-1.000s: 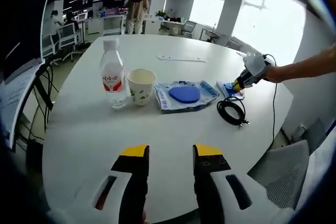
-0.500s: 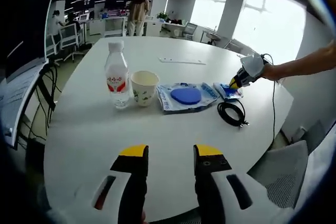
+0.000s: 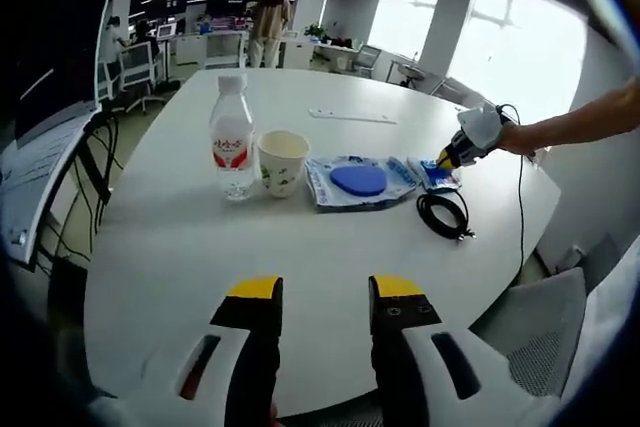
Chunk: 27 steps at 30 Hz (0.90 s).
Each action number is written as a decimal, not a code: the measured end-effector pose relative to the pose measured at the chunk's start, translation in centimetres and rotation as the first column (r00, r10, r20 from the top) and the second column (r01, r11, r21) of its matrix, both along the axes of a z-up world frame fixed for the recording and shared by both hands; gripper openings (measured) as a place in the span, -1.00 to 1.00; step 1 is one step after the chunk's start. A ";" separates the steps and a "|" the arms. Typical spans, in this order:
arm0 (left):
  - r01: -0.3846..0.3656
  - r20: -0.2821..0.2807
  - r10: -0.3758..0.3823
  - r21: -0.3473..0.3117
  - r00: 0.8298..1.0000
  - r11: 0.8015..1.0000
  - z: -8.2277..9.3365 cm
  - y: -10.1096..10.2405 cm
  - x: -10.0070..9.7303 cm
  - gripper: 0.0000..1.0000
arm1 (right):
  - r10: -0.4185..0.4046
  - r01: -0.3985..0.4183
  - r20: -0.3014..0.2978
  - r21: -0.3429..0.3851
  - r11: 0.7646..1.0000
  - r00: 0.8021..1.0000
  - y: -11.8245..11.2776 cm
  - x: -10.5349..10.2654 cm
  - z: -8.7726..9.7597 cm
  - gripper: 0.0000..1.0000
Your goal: Arrange the tabletop items into an orderly group along one side of the table until the central work area is clear of visible clutter.
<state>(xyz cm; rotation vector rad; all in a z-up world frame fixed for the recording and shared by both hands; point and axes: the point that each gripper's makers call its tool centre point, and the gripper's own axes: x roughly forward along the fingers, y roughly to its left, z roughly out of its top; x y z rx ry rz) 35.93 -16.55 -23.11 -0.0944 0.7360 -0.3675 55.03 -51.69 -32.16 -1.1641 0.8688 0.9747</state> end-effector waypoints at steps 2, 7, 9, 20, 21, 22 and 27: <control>-0.001 0.000 0.001 -0.002 1.000 1.000 0.0 0.0 0.0 -0.34 | -0.001 0.001 0.000 0.005 1.000 1.000 0.2 0.0 0.0 -1.00; 0.002 0.003 -0.002 -0.002 1.000 1.000 0.1 0.1 0.0 -0.34 | 0.000 0.000 -0.001 -0.002 1.000 1.000 0.1 -0.3 -0.1 -0.97; 0.002 0.004 -0.002 -0.002 1.000 1.000 0.2 0.1 0.0 -0.34 | -0.007 0.007 0.002 -0.001 1.000 1.000 0.0 -0.3 0.0 -0.93; 0.011 0.012 -0.011 -0.003 1.000 1.000 0.5 0.1 -0.2 -0.33 | -0.050 0.050 0.025 0.022 0.999 0.998 -0.3 -0.1 1.0 -0.78; 0.013 0.013 -0.013 -0.001 1.000 1.000 0.5 0.1 -0.2 -0.33 | -0.058 0.058 0.026 0.026 0.998 0.998 -0.3 -0.1 1.1 -0.77; 0.016 0.015 -0.016 0.000 1.000 1.000 0.6 0.1 -0.2 -0.33 | -0.066 0.066 0.024 0.030 0.997 0.998 -0.4 -0.2 1.1 -0.77; 0.027 0.026 -0.027 -0.002 0.999 1.000 0.9 0.0 0.1 -0.33 | -0.099 0.098 0.025 0.048 0.994 0.995 -0.5 -0.5 1.4 -0.74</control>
